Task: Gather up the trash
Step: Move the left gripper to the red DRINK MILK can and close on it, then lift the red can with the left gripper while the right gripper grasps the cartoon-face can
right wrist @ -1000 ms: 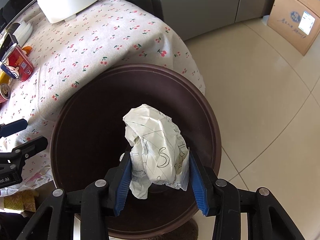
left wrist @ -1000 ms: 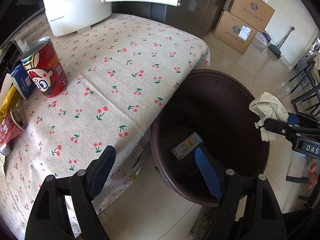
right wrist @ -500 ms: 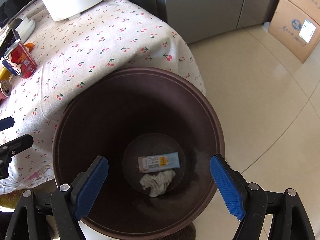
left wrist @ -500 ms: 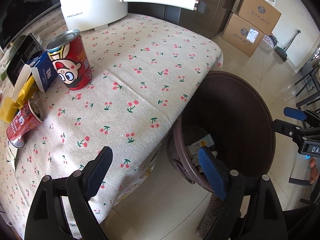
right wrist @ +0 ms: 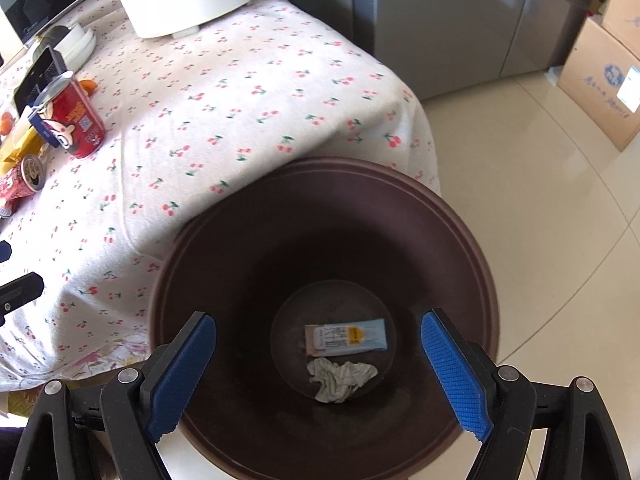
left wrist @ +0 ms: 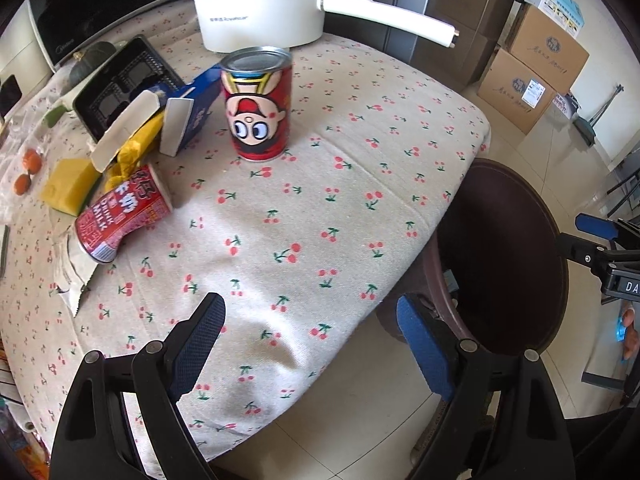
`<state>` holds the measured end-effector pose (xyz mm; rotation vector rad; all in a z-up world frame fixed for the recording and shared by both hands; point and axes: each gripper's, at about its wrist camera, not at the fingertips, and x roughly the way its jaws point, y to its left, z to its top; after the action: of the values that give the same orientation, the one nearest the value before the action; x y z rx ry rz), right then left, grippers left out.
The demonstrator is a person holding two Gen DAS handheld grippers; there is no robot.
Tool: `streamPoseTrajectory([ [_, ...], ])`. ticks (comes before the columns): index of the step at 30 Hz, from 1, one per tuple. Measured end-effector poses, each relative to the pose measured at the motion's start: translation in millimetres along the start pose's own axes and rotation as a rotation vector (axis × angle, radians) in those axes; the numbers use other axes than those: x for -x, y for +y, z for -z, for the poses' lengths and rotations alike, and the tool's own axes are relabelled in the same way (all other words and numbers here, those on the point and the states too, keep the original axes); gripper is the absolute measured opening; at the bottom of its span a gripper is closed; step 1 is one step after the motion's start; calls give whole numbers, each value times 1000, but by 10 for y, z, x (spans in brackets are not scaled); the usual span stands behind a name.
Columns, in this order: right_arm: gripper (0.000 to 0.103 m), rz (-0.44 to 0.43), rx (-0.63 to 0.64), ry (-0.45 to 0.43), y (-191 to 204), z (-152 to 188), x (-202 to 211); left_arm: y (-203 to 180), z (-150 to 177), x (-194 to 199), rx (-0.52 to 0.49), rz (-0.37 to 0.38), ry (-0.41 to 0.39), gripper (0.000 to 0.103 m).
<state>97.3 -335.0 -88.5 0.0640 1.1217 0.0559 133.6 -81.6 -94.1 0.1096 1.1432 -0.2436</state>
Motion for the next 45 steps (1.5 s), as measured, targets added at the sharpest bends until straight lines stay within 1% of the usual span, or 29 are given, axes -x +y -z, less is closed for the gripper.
streamPoseTrajectory([
  [4,89,-13,29,-1,213,-66,-21,298,-29,80,32,-19,-9,89],
  [6,89,-18,45,1,319,-94,-38,474,-74,91,30,-16,-8,89],
  [12,89,-28,74,-6,555,-194,-49,983,-253,-40,1,-107,-19,89],
  [15,89,-54,66,-8,637,-258,-66,1164,-357,-180,-7,-138,-10,89],
  [18,89,-67,70,-1,742,-317,-115,1261,-429,-334,-40,-170,8,89],
  [22,89,-65,106,17,903,-357,-210,1273,-485,-478,-104,-227,15,84],
  [26,89,-55,134,28,1005,-373,-275,1274,-515,-548,-129,-241,3,79],
  [27,89,-53,137,29,1023,-379,-284,1286,-525,-553,-126,-236,-2,73],
  [28,89,-53,137,30,1035,-384,-291,1302,-534,-556,-118,-223,-3,65],
  [29,89,-54,135,30,1042,-385,-292,1319,-537,-560,-104,-201,2,59],
  [30,89,-56,131,29,1047,-387,-292,1346,-541,-569,-88,-179,9,50],
  [31,89,-57,126,29,1048,-388,-292,1361,-539,-571,-76,-161,14,44],
  [35,89,-54,114,30,1054,-388,-301,1356,-488,-593,-82,-117,50,35],
  [38,89,-48,109,35,1051,-377,-314,1346,-433,-566,-56,-75,70,30],
  [40,89,-46,105,36,1048,-369,-320,1340,-409,-520,-25,-58,73,21],
  [42,89,-47,97,37,1041,-370,-317,1377,-390,-469,19,-28,72,18],
  [45,89,-54,86,36,1033,-376,-311,1408,-350,-402,63,2,75,17],
])
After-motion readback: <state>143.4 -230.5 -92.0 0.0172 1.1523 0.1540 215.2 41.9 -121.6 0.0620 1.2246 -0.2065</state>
